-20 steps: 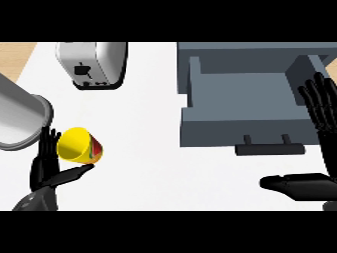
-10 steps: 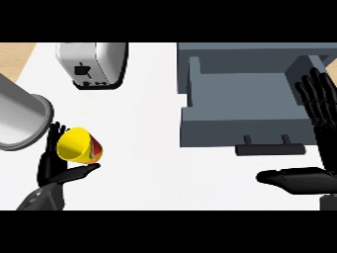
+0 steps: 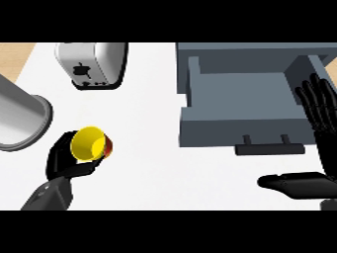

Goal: Pick up the cup, place it into the drawer and close the drawer

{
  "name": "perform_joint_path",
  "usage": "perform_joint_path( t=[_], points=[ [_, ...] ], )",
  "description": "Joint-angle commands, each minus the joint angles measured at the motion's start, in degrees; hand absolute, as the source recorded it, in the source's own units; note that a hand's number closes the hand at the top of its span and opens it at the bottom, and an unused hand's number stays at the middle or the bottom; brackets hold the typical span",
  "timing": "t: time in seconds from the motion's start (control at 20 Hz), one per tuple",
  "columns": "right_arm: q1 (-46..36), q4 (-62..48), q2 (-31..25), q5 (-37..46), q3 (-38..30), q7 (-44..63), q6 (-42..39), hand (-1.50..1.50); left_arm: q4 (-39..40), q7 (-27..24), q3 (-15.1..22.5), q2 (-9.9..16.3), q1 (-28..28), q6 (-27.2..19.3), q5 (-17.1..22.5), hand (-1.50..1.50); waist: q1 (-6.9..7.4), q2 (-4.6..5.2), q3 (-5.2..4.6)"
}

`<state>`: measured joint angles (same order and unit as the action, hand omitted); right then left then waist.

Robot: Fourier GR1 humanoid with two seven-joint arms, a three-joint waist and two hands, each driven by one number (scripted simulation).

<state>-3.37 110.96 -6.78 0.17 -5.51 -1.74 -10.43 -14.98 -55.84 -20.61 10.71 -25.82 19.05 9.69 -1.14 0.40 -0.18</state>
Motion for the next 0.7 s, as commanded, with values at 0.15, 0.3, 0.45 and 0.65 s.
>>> perform_joint_path(
  t=[0.15,0.3,0.45,0.65],
  points=[
    [1.2,-0.2,-0.4,1.5,0.3,-1.0,-0.1,-1.5,-3.3,-7.7,0.2,-0.7,-1.3,5.4,0.4,1.5,0.1,-0.07,0.04],
    [-0.8,-1.9,-3.2,-2.2,-4.3,-1.4,-1.9,-1.5,-4.0,-9.9,0.3,-1.4,0.8,5.4,0.6,1.5,0.44,-0.1,0.08],
    [2.4,1.2,-0.1,1.5,0.9,-1.0,-0.5,-1.5,-3.4,-8.8,-0.6,-0.1,-1.8,4.9,1.3,1.5,-0.2,0.01,0.02],
    [-2.9,-0.5,0.4,1.6,0.5,1.2,1.3,-1.5,-5.6,-5.7,-0.3,1.7,-4.4,6.2,1.8,1.5,0.39,-0.09,0.04]
  ],
)
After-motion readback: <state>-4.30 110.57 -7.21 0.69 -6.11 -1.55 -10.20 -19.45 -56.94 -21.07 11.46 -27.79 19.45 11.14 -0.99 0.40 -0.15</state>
